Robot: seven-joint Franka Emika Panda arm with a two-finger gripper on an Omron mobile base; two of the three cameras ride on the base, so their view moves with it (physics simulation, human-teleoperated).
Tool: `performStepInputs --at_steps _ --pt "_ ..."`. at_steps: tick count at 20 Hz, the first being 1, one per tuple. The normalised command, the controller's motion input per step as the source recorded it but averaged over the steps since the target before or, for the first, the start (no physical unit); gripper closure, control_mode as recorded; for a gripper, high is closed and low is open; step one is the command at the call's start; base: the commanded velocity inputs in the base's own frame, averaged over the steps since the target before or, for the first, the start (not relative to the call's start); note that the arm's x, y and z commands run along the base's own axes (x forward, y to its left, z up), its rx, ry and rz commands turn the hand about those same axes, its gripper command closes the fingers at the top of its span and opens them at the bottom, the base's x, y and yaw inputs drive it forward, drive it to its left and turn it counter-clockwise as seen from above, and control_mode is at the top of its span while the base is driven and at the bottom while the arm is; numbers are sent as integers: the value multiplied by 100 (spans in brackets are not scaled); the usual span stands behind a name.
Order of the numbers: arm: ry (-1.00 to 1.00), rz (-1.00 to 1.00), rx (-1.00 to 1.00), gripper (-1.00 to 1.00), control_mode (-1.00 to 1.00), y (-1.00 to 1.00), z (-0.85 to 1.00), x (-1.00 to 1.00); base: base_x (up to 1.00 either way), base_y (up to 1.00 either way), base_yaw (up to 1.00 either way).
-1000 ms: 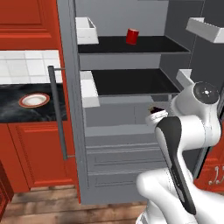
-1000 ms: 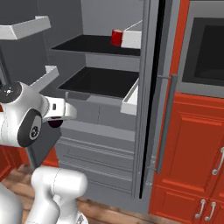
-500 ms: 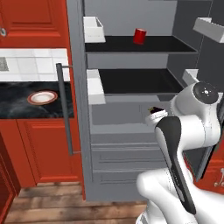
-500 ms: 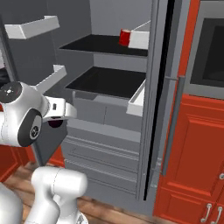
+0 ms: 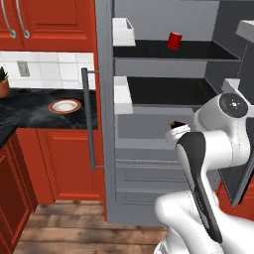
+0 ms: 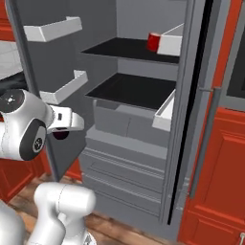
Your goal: Pick eggplant from the fridge and place it on the plate on the counter.
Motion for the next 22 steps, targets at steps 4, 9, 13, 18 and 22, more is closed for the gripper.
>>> performStepInputs --at_steps 4,9,13,18,22 --pt "0 0 0 100 100 0 0 0 -35 66 16" --pt "0 0 0 100 100 0 0 0 -23 79 14" --pt "0 0 0 100 100 0 0 0 -16 89 7" --pt "0 0 0 100 100 0 0 0 -5 78 1" --pt "0 0 0 100 100 0 0 0 0 66 0"
